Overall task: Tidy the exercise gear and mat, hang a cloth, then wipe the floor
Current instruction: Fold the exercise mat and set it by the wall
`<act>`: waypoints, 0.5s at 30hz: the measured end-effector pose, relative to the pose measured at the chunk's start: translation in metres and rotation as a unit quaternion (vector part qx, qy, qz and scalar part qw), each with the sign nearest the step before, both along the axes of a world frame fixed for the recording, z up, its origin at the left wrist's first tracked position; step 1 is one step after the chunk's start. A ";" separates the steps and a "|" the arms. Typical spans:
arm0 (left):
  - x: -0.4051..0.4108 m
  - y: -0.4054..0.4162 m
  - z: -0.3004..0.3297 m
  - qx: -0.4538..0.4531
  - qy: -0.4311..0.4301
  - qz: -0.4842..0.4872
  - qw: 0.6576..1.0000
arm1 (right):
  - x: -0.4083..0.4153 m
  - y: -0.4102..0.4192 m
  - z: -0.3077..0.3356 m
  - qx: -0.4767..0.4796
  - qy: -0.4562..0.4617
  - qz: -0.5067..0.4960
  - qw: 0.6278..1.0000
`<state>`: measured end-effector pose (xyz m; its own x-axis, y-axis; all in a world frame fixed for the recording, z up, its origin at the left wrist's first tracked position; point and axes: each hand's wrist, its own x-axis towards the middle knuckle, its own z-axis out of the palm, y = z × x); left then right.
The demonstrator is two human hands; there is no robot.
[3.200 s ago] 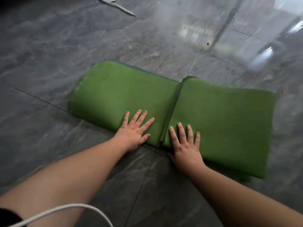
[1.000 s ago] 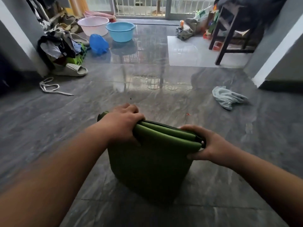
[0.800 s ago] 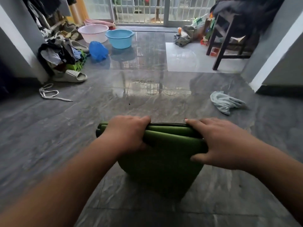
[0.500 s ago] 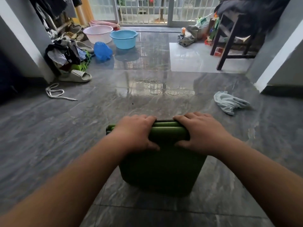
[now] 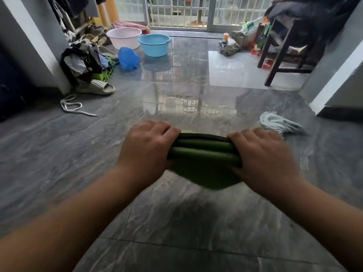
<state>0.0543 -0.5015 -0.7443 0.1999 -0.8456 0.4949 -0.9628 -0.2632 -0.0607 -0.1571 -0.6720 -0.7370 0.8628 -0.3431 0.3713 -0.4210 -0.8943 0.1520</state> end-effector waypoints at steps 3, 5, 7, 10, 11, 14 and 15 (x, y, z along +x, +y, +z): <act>-0.017 0.019 -0.060 -0.026 -0.028 -0.003 0.999 | -0.018 0.023 -0.053 -0.037 -0.004 -0.008 0.999; -0.028 0.036 -0.114 0.011 -0.023 -0.008 1.000 | -0.033 0.039 -0.101 -0.018 0.051 0.006 0.999; -0.040 0.056 -0.174 0.085 0.004 -0.030 0.996 | -0.048 0.056 -0.153 0.008 0.108 0.028 0.994; -0.071 0.092 -0.234 0.354 0.079 -0.046 0.931 | -0.073 0.087 -0.222 0.039 0.221 0.076 0.971; -0.080 0.104 -0.246 0.455 0.099 -0.043 0.884 | -0.083 0.095 -0.238 0.056 0.270 0.095 0.957; -0.092 0.126 -0.263 0.482 0.147 -0.059 0.862 | -0.097 0.103 -0.254 0.152 0.337 0.089 0.925; -0.090 0.125 -0.263 0.421 0.170 -0.055 0.889 | -0.097 0.100 -0.253 0.181 0.298 0.070 0.935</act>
